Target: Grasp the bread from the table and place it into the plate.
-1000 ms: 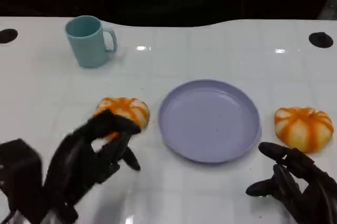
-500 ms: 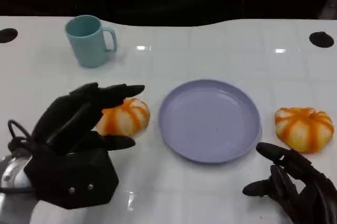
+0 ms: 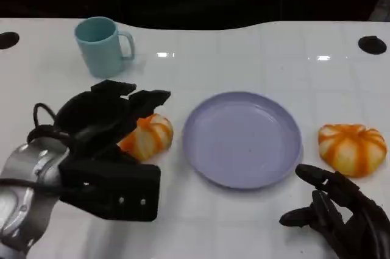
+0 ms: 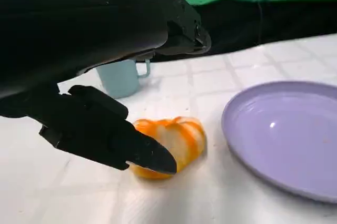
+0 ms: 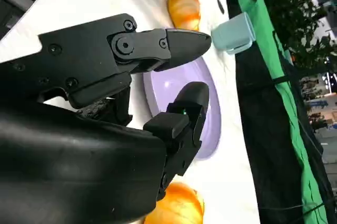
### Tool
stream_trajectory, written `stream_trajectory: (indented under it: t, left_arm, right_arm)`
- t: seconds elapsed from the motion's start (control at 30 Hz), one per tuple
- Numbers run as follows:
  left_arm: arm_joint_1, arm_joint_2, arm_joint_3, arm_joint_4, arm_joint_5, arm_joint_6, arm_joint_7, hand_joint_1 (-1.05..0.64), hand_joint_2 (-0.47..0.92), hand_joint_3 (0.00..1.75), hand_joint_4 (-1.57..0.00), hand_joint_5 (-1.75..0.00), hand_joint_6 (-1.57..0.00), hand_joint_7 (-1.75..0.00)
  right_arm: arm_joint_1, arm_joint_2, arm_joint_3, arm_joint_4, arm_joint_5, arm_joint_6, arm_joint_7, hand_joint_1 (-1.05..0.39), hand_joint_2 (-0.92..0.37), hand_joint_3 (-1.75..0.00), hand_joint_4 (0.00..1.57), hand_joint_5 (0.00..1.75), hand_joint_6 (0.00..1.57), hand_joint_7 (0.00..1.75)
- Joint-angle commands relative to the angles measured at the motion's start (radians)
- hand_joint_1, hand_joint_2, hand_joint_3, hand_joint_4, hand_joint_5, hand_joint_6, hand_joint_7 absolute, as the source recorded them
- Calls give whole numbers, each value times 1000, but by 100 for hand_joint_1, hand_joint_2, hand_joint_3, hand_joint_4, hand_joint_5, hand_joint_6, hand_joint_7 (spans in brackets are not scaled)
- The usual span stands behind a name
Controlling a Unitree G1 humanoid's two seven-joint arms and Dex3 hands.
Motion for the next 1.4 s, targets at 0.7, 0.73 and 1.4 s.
stream_trajectory:
  t: [0.7,0.73,1.4]
  left_arm:
    - [-410,-235,-239,882,58,55,234,-42,82,1,-11,-12,-21,-1]
    - [-421,-243,-244,914,56,54,244,-45,84,2,-13,-12,-22,-1]
    - [-499,-296,-242,1196,-37,-42,427,-28,92,1,-67,-165,-81,-102]
  right_arm:
    - [32,-14,-7,-38,4,-12,13,-77,-92,-31,81,102,89,54]
    - [32,-13,-8,-40,7,-10,13,-77,-92,-31,81,102,89,54]
    - [37,-16,-4,-52,-14,-13,2,-77,-92,-33,81,105,88,57]
